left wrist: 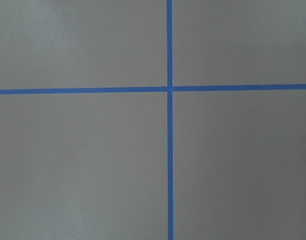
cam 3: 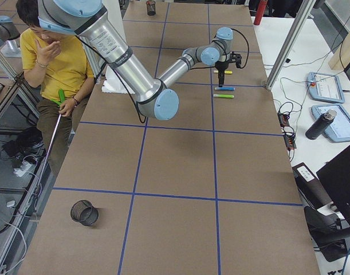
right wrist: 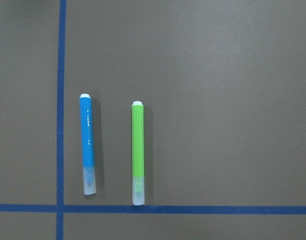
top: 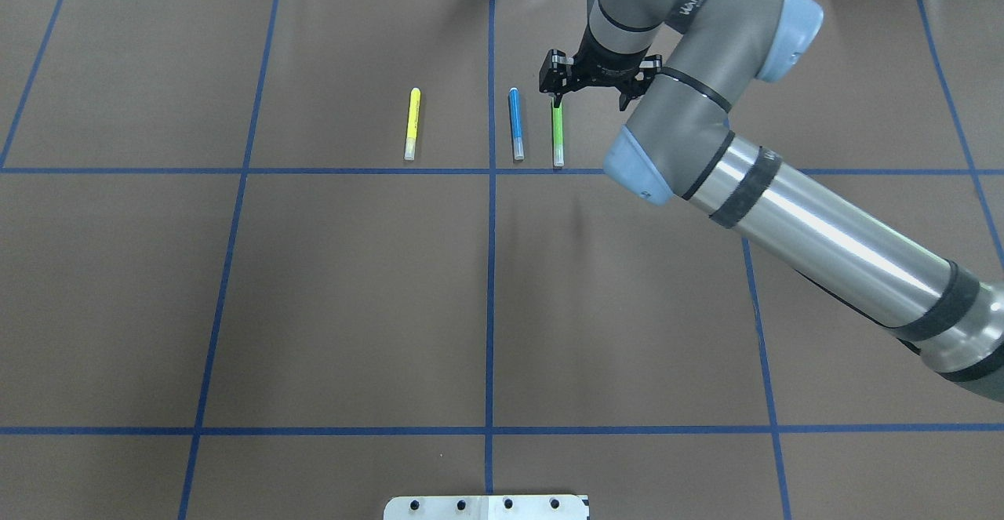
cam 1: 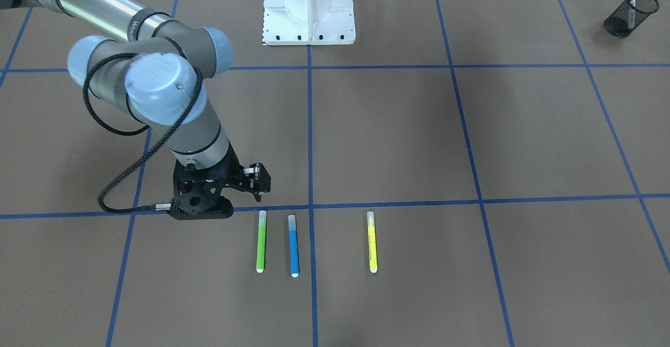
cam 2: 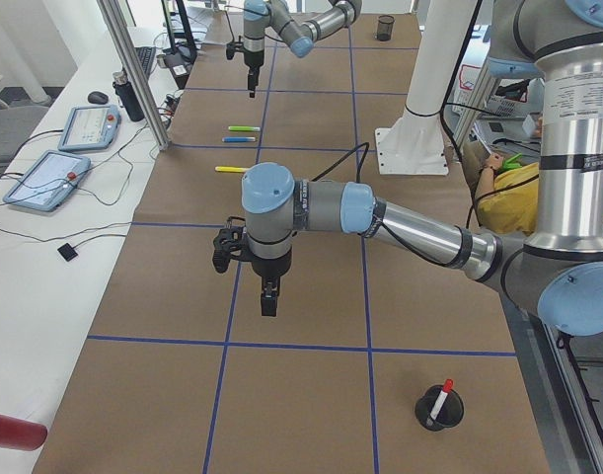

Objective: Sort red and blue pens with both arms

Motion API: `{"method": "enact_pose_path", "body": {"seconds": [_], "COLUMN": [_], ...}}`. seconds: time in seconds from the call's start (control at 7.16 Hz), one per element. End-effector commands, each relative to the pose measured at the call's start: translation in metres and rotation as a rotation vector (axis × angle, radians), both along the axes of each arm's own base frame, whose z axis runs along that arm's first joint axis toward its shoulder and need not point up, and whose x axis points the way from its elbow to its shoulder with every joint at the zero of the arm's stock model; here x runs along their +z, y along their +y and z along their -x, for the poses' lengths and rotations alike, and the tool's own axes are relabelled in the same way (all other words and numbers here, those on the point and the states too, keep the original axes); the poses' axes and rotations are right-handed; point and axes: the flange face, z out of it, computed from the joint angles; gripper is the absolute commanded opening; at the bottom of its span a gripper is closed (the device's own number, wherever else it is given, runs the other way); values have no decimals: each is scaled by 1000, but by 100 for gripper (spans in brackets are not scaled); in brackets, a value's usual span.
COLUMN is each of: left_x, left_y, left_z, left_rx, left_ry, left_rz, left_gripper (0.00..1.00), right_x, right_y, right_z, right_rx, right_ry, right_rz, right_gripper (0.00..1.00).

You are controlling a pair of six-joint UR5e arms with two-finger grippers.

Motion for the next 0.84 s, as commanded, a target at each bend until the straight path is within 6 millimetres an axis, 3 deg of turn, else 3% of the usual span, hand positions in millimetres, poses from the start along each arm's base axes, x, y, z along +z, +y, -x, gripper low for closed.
{"method": "enact_pose_path", "body": {"seconds": [0.0, 0.28, 0.42, 0.7], "left_x": [5, 10, 12, 15], "left_y": [0, 0, 1, 0], "left_z": [1, 1, 1, 0], "left_rx": [-1, -1, -1, 2], "left_ry": [1, 1, 2, 2], "left_rz": [9, 20, 23, 28], "left_gripper": [100, 100, 100, 100], "right_x": [12, 12, 20, 17], "right_y": [-6, 1, 2, 6], "right_z": [56, 104, 118, 140], "right_rx": [-46, -56, -26, -25], "right_ry": [49, 49, 27, 41], "right_rz": [-16, -20, -18, -15], "right_gripper": [99, 92, 89, 80]}}
